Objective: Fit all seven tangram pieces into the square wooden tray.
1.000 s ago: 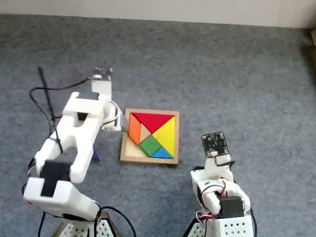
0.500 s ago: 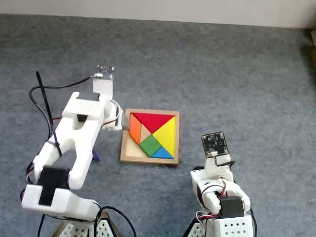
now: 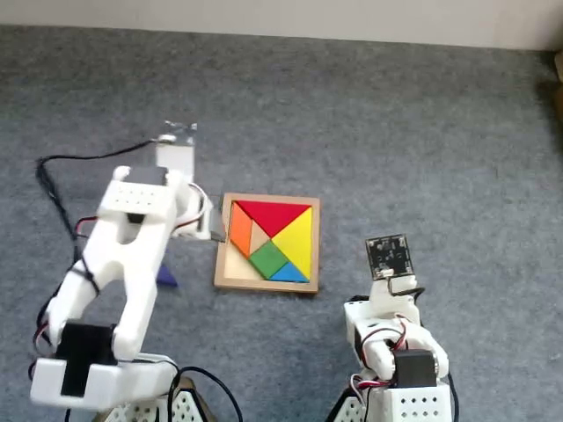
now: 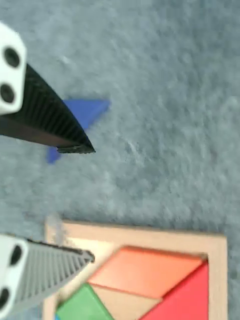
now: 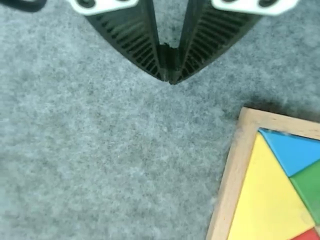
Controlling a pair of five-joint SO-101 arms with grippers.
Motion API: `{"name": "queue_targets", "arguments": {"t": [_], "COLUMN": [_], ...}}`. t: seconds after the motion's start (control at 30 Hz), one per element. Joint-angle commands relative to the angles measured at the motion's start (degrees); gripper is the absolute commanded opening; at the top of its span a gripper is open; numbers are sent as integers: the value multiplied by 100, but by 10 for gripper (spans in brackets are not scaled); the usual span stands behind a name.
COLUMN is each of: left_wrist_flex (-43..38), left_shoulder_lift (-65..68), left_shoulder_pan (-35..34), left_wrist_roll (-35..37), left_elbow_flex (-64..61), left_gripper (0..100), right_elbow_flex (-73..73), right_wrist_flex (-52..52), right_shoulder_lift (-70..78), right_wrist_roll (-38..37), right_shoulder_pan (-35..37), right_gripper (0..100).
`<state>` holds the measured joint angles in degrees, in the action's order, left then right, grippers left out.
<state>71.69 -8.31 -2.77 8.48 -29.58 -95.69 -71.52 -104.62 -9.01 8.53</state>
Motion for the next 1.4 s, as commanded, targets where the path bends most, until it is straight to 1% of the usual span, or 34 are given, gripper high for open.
{"name": "queue_targets", "arguments": {"t": [0.0, 0.1, 0.17, 0.27, 0.37, 0.57, 0.7, 0.8, 1.0, 1.23, 1.37], "left_wrist_flex": [747, 774, 563, 193, -255, -1029, -1310, -1327, -1433, -1389, -1055], "left_shoulder_lift": [-514, -725, -760, -760, -760, -760, -760, -752, -488, 462, 936], "left_shoulder_pan": [-470, -1007, -1297, -1622, -1833, -1833, -1842, -1833, -1604, -1596, -1596], "left_wrist_roll": [-44, -44, -114, -510, -571, -571, -563, -536, -527, -519, -519], "left_elbow_flex": [286, 66, -224, -760, -1253, -1895, -2079, -2105, -2141, -1341, -848], "left_gripper": [339, 349, 354, 354, 354, 354, 351, 349, 284, 277, 277], "right_elbow_flex": [-857, -857, -857, -857, -857, -857, -857, -857, -857, -857, -857], "right_wrist_flex": [-48, -48, -48, -48, -48, -48, -48, -48, -48, -48, -48], "right_shoulder_lift": [-110, -110, -110, -110, -110, -110, -110, -110, -110, -110, -110], "right_wrist_roll": [18, 18, 18, 18, 18, 18, 18, 18, 18, 18, 18], "right_shoulder_pan": [-57, -40, -31, -22, -31, -48, -48, -40, -40, -40, -40], "right_gripper": [5, 5, 5, 5, 5, 5, 5, 5, 5, 5, 5]}}
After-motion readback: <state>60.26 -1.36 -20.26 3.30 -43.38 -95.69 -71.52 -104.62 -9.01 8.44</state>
